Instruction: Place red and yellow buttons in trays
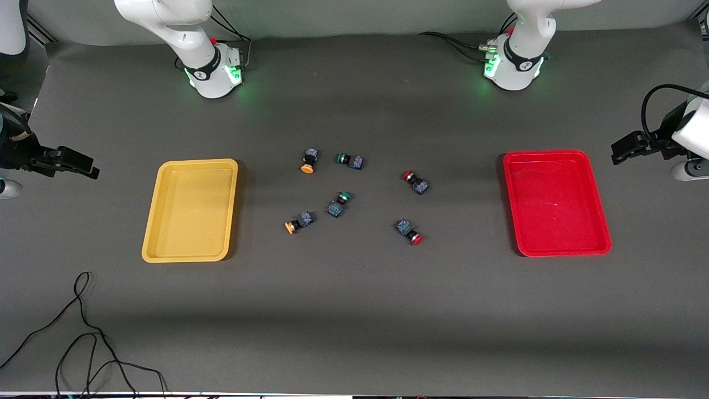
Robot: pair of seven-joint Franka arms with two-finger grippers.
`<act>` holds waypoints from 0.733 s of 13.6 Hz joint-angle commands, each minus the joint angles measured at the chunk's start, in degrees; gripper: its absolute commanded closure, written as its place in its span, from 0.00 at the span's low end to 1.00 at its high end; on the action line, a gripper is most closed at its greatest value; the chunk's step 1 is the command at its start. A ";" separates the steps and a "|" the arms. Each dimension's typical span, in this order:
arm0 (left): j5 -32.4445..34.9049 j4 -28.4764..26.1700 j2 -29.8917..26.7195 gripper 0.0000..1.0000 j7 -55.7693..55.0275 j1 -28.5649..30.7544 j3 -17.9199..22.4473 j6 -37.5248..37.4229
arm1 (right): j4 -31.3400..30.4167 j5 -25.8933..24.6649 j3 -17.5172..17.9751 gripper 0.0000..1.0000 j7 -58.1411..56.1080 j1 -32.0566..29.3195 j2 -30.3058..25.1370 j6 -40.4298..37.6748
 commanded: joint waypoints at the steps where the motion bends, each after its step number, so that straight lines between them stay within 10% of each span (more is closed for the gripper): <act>1: -0.15 0.06 -0.25 0.00 1.09 -0.15 0.01 -0.33 | -0.60 -1.18 0.35 0.00 -0.59 -0.13 -1.03 -0.71; 10: 0.03 0.06 1.24 0.00 1.09 -0.59 -0.25 -0.94 | -1.64 -0.83 0.62 0.00 0.02 1.28 -1.38 -0.62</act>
